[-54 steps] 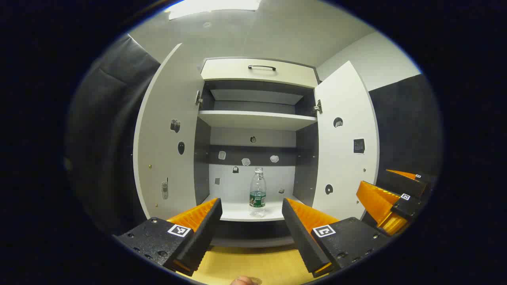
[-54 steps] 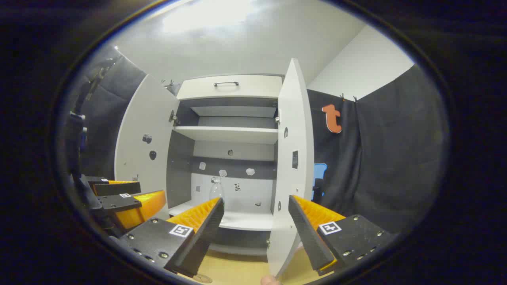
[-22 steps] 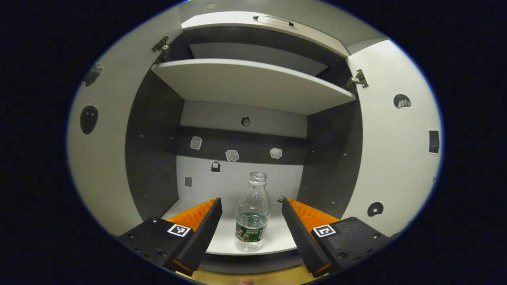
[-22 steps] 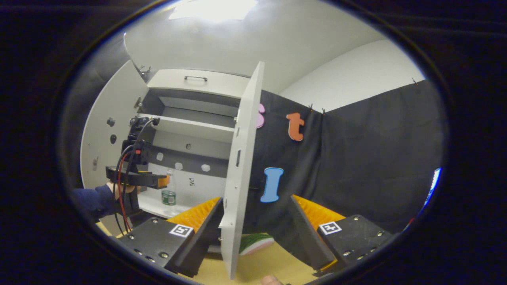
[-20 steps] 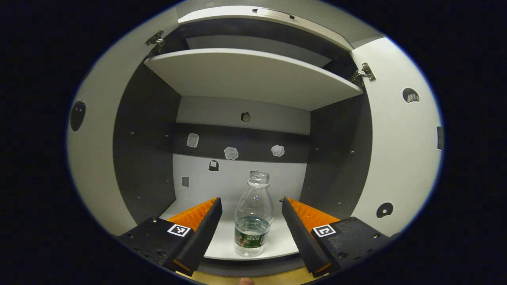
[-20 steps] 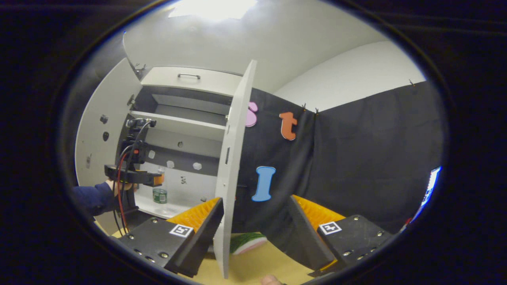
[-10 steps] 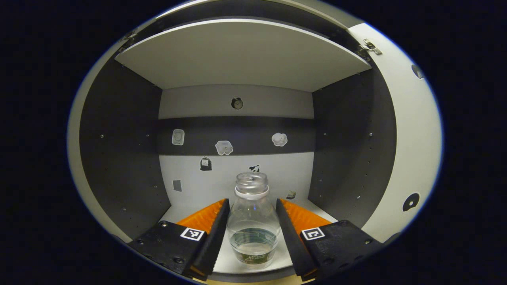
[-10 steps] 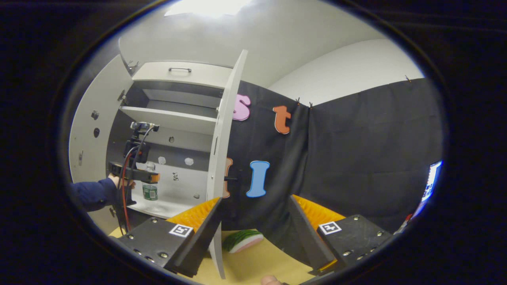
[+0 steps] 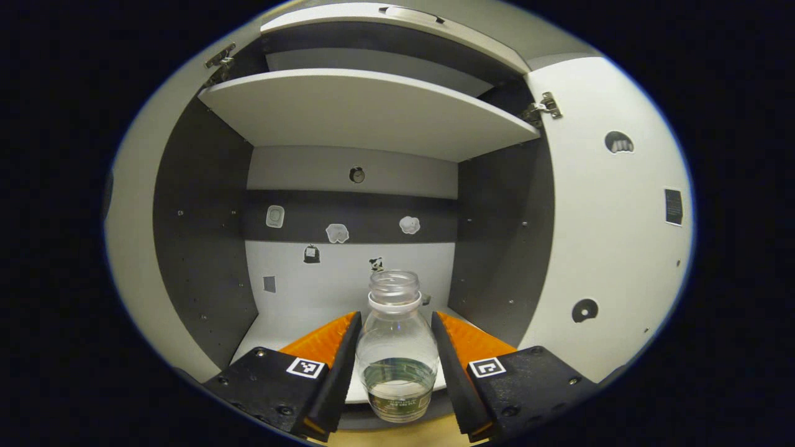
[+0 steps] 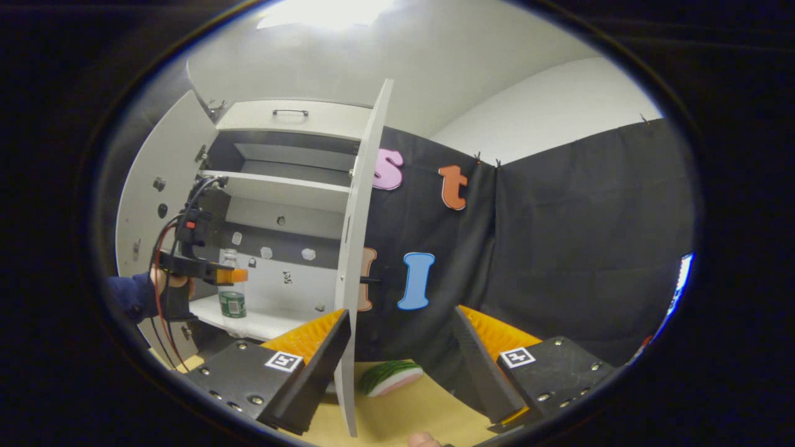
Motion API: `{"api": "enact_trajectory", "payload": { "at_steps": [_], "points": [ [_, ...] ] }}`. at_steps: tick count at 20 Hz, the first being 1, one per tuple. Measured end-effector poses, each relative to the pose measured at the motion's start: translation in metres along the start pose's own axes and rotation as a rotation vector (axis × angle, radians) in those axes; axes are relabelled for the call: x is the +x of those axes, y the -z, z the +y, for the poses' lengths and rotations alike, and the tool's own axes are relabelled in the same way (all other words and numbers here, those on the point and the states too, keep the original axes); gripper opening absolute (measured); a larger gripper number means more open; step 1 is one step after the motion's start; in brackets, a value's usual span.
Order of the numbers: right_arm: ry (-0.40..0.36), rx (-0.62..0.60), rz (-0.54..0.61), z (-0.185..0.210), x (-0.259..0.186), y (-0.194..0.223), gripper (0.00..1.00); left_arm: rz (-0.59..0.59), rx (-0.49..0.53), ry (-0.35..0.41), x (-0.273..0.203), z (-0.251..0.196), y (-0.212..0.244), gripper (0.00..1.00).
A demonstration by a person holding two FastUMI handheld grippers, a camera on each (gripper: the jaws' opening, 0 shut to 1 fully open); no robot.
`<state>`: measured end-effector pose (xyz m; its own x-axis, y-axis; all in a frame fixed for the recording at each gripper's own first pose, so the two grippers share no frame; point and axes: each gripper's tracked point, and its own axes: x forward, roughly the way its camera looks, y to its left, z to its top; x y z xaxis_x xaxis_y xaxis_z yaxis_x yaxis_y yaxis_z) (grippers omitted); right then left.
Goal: Grasp the bottle in the cabinet with the left hand and place it on the coaster, then close the right door with the right hand and the left door with the left hand.
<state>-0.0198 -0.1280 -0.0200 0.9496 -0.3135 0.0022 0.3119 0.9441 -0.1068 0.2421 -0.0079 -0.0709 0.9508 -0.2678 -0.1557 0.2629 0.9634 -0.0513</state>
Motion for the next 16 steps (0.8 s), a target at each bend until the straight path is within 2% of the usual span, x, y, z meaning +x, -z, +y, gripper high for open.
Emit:
{"api": "enact_trajectory", "payload": {
  "at_steps": [2,3,4,8,11,15,16],
  "points": [
    [-0.012,-0.004,0.0,0.001,-0.003,0.001,0.96,-0.01,-0.004,0.043,-0.022,-0.008,0.014,0.7],
    [-0.02,-0.006,0.002,0.002,-0.006,0.001,1.0,-0.005,-0.005,0.056,-0.032,-0.011,0.026,0.7],
    [-0.028,-0.007,0.005,0.003,-0.008,0.002,0.96,0.006,-0.015,0.066,-0.042,-0.012,0.039,0.7],
    [-0.051,-0.017,0.018,0.005,-0.013,0.005,1.0,0.028,-0.074,0.113,-0.077,-0.023,0.087,0.7],
    [-0.059,-0.016,0.022,0.005,-0.016,0.005,0.96,0.082,-0.103,0.11,-0.101,-0.025,0.13,0.7],
    [-0.048,-0.035,0.012,0.0,-0.02,0.001,1.0,0.097,-0.154,0.105,-0.126,-0.031,0.175,0.7],
    [-0.043,-0.04,0.011,-0.003,-0.022,0.0,0.96,0.118,-0.151,0.096,-0.131,-0.03,0.19,0.7]
  ]
}}
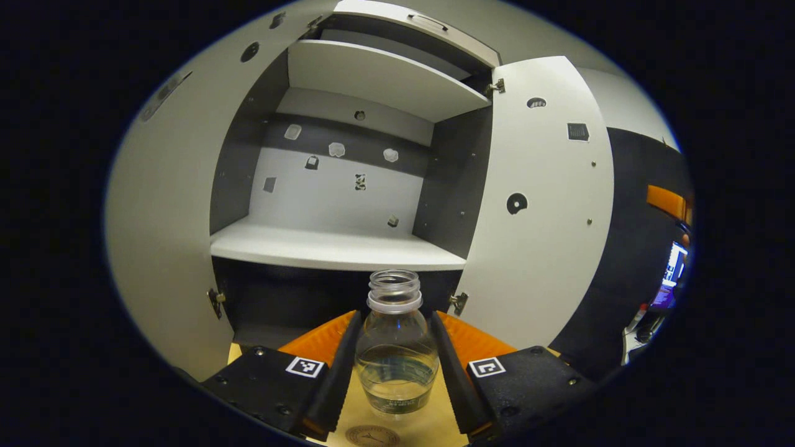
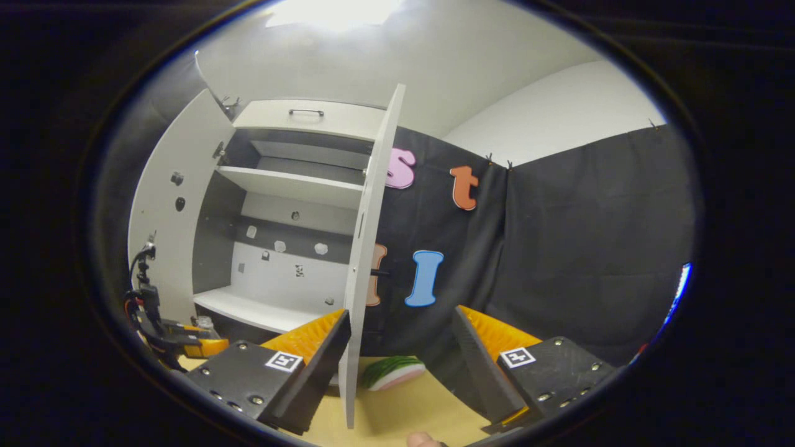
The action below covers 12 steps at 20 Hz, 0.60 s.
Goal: Grasp the bottle in the cabinet with the left hand and place it on the coaster, then close the right door with the right hand and the left door with the left hand.
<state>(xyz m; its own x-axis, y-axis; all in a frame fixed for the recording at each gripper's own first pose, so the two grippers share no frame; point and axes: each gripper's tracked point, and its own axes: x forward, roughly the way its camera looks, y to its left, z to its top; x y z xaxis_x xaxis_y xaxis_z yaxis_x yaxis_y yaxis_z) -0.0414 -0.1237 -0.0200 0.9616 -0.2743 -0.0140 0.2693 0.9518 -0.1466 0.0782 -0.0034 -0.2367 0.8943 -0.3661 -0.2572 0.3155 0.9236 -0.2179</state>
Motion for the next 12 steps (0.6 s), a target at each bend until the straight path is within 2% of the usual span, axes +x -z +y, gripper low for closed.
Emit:
{"api": "enact_trajectory", "payload": {
  "at_steps": [1,6,9,10,11,12],
  "points": [
    [0.004,-0.003,0.001,-0.002,-0.001,0.001,0.99,0.023,0.008,-0.009,-0.003,0.002,0.014,0.7],
    [0.024,-0.01,0.019,-0.01,-0.006,0.004,0.99,0.072,0.034,-0.057,-0.007,0.016,0.069,0.71],
    [0.03,-0.022,0.022,-0.011,-0.008,0.005,0.99,0.141,0.031,-0.091,-0.008,0.027,0.105,0.72],
    [0.029,-0.027,0.024,-0.011,-0.009,0.005,0.96,0.158,0.033,-0.103,-0.008,0.031,0.113,0.72],
    [0.029,-0.032,0.026,-0.012,-0.009,0.006,1.0,0.169,0.033,-0.108,-0.008,0.032,0.119,0.72],
    [0.03,-0.037,0.028,-0.012,-0.01,0.006,0.99,0.179,0.035,-0.112,-0.008,0.034,0.126,0.72]
  ]
}}
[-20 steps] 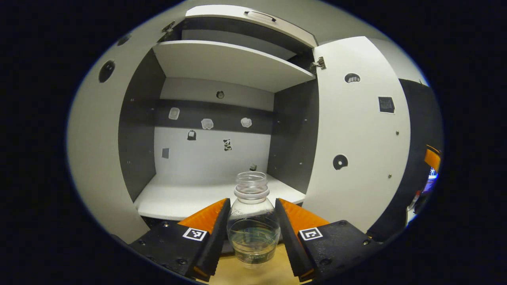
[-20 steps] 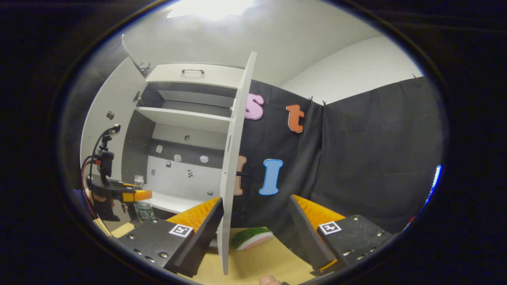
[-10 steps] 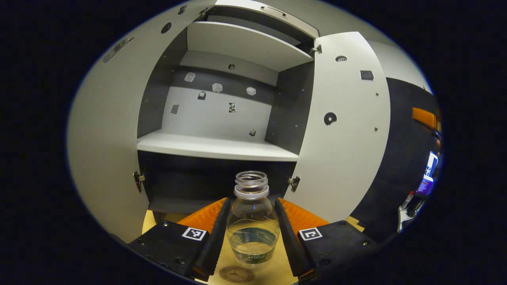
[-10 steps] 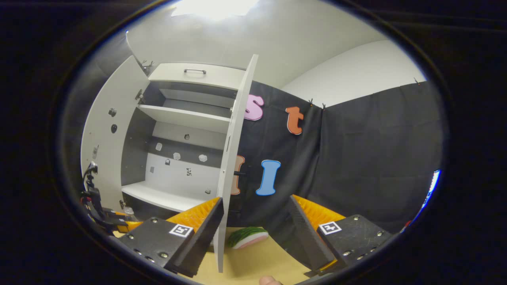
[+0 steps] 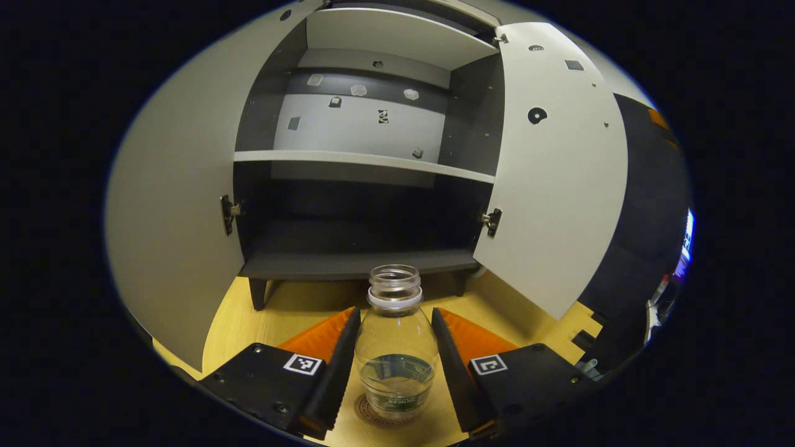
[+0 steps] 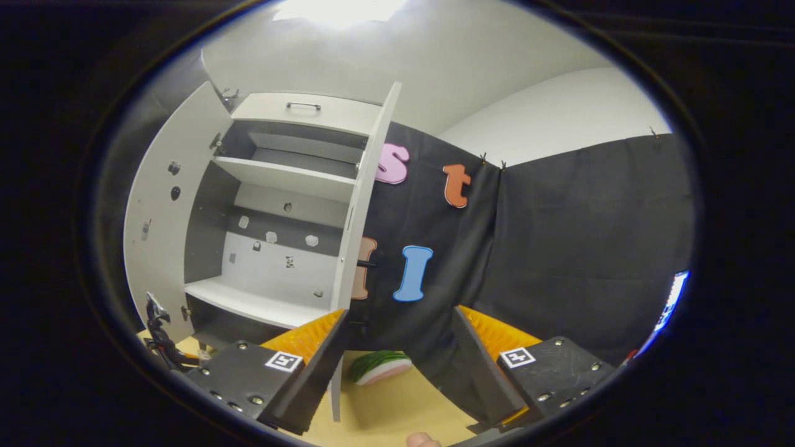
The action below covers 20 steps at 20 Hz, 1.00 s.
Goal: Grasp the bottle in the cabinet with the left hand and place it on the coaster, then close the right door with the right hand and the left door with the left hand.
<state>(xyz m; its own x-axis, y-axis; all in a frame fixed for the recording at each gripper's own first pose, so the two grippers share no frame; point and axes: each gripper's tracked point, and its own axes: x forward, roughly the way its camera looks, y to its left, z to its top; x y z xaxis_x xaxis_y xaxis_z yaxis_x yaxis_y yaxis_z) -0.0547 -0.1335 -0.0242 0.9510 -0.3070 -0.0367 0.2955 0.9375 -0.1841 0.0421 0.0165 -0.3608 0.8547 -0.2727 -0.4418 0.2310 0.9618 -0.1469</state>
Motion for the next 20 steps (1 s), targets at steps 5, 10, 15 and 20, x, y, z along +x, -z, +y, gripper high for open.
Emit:
{"api": "enact_trajectory", "payload": {
  "at_steps": [5,10,15,20],
  "points": [
    [-0.001,-0.012,0.007,-0.001,0.0,0.003,0.96,0.031,0.0,-0.033,0.008,0.008,0.022,0.73],
    [-0.01,-0.028,0.011,0.002,0.004,0.006,0.96,0.009,0.007,-0.035,0.0,0.005,0.025,0.73],
    [-0.031,-0.009,0.018,0.01,0.01,0.012,1.0,0.026,0.017,-0.033,-0.019,0.002,0.031,0.76],
    [-0.054,0.014,0.031,0.017,0.016,0.02,1.0,0.079,-0.009,-0.021,-0.028,-0.002,0.039,0.76]
  ]
}}
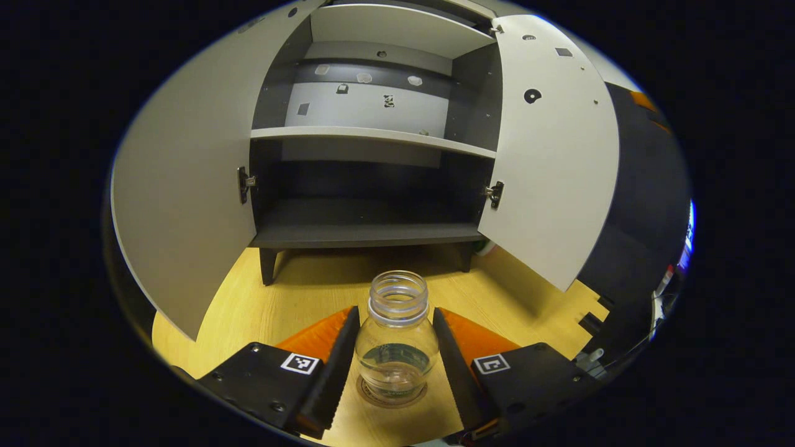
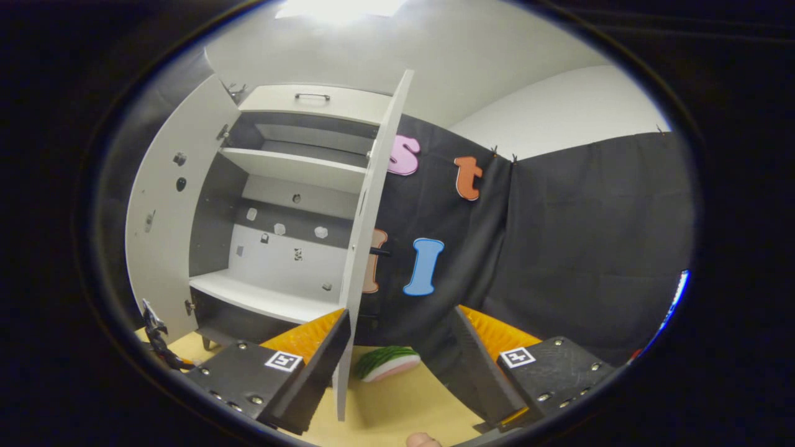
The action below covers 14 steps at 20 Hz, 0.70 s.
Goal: Grasp the bottle in the cabinet with the left hand and place it on the coaster, then close the right door with the right hand and the left door with the left hand.
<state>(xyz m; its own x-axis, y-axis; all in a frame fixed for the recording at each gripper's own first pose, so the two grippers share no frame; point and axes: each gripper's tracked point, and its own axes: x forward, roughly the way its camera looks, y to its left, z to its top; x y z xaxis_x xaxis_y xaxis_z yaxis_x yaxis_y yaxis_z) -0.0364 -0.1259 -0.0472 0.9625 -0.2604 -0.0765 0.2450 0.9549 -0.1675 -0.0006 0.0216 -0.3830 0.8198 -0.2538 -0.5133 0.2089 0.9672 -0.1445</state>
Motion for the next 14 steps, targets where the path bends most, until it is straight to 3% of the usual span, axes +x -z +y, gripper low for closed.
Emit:
{"api": "enact_trajectory", "payload": {
  "at_steps": [4,14],
  "points": [
    [-0.004,0.01,0.01,0.0,0.002,0.006,0.96,0.028,0.024,-0.007,-0.003,-0.003,0.003,0.84],
    [0.023,0.045,0.034,-0.009,0.005,0.018,1.0,-0.084,0.048,0.01,-0.026,-0.019,-0.061,0.84]
  ]
}}
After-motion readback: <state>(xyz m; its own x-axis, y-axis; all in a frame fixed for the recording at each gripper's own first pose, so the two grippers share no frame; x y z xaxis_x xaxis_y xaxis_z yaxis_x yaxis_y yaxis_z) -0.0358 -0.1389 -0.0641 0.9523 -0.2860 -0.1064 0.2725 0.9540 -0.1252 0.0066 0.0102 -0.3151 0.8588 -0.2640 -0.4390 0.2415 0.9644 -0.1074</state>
